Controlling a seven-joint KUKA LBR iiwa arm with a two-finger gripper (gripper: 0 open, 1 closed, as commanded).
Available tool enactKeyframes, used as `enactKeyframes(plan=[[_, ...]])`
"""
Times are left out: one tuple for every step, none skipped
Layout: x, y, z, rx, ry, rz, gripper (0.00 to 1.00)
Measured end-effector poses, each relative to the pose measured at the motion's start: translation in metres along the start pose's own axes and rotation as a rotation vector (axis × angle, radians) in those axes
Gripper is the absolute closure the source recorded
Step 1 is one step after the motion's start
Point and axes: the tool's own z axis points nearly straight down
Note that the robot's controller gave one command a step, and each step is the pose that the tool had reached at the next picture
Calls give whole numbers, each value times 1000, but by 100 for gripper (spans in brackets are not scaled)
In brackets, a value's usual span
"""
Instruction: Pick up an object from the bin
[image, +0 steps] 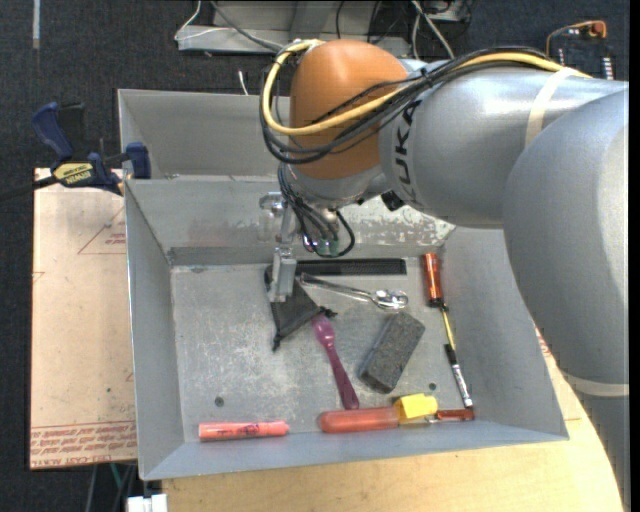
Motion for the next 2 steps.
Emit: enactKeyframes(plan=[[-2,-1,-5,-1,-8,4,0],[0,-51,103,1,-9,-558,0]])
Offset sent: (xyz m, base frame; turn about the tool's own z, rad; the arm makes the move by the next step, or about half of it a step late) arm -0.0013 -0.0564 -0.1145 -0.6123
